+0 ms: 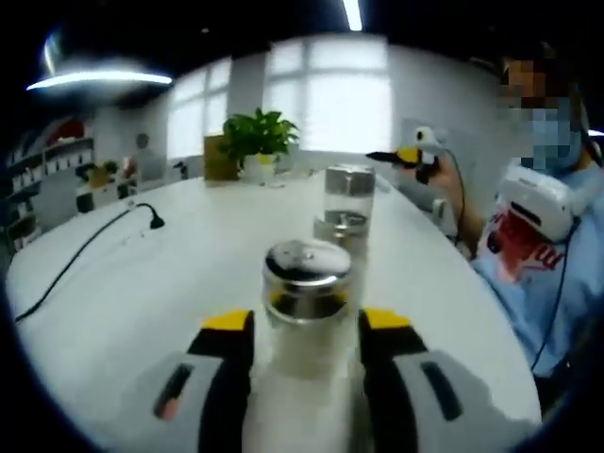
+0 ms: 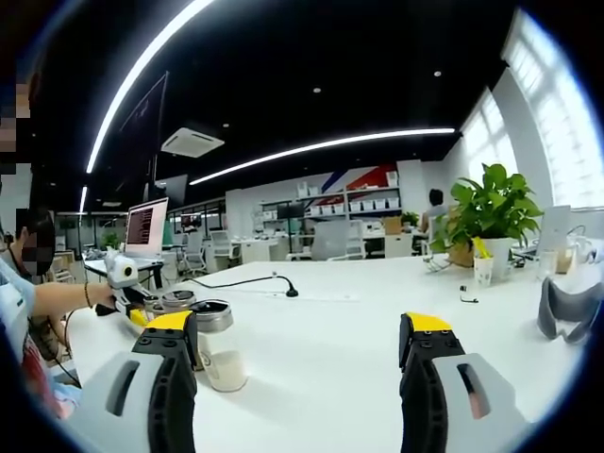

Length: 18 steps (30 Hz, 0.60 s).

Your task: Rotate the seasoning bottle until the label or dispensing opening points toward the visible target arrow and the bottle remains upright within the marked orientation range

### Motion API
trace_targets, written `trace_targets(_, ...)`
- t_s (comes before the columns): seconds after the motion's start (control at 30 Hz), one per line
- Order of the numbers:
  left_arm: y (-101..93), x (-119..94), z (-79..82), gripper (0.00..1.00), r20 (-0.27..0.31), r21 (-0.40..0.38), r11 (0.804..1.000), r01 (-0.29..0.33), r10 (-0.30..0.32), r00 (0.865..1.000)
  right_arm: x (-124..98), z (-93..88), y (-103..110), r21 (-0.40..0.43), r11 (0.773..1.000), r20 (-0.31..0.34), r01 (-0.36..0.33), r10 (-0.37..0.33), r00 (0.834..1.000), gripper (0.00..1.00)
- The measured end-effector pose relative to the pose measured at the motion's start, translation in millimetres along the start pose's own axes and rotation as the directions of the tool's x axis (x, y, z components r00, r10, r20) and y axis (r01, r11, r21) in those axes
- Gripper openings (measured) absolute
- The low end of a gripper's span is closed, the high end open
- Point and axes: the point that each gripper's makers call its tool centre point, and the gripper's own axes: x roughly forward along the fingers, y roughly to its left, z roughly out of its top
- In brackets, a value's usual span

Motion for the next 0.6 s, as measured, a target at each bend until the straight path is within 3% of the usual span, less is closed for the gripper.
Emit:
trace_targets(0.03, -1.8, -0.2, -0.5, 0.66, -0.005, -0.041, 0.999, -0.009, 0.008, 1.000, 0.0, 0.0, -0.1, 0.000, 1.000, 0.000, 0.000, 0.000, 1.000, 0.91)
trace_targets(0.07, -0.4, -0.7, 2.5, 0.69, 0.012, -0.091, 0.994, -0.057, 0.059, 0.998, 0.1, -0.1, 0.0, 0.000, 1.000, -0.001, -0.001, 0.001, 1.000, 0.91)
trace_targets(0.13, 4.5, -3.6, 4.9, 0.70, 0.023, -0.081, 0.984, -0.161, 0.163, 0.986, 0.1, -0.1, 0.5, -0.001, 1.000, -0.001, -0.001, 0.001, 1.000, 0.91)
trace_targets(0.27, 8.1, -13.2, 9.2, 0.62, 0.044, 0.003, 0.936, -0.352, 0.351, 0.935, -0.4, 0.0, -0.3, 0.001, 1.000, 0.001, 0.001, -0.001, 1.000, 0.91)
trace_targets(0.3, 5.8, -15.3, 14.6, 0.56, 0.077, 0.033, 0.932, -0.362, 0.359, 0.930, -0.6, -0.1, -0.4, 0.002, 1.000, 0.000, 0.001, -0.001, 1.000, 0.91)
trace_targets(0.33, 4.6, -17.1, 17.1, 0.52, 0.092, 0.006, 0.927, -0.375, 0.373, 0.923, -0.8, 0.5, 0.2, 0.001, 1.000, 0.002, 0.000, 0.000, 1.000, 0.91)
trace_targets(0.37, 4.7, -21.6, 22.5, 0.51, 0.128, -0.073, 0.914, -0.398, 0.405, 0.905, -1.1, 1.7, 1.3, -0.003, 1.000, 0.005, -0.002, 0.002, 1.000, 0.90)
trace_targets(0.47, 5.7, -29.0, 21.5, 0.54, 0.126, -0.200, 0.872, -0.447, 0.476, 0.870, -1.2, 5.0, 3.5, -0.009, 1.000, 0.017, -0.009, 0.009, 1.000, 0.90)
trace_targets(0.53, 4.1, -30.2, 23.0, 0.53, 0.131, -0.205, 0.855, -0.476, 0.506, 0.853, -0.9, 4.8, 3.2, -0.006, 1.000, 0.018, -0.005, 0.005, 1.000, 0.90)
trace_targets(0.6, 6.9, -32.2, 25.0, 0.52, 0.136, -0.190, 0.832, -0.521, 0.547, 0.826, -0.5, 2.4, 2.2, -0.003, 1.000, 0.009, -0.002, 0.002, 1.000, 0.90)
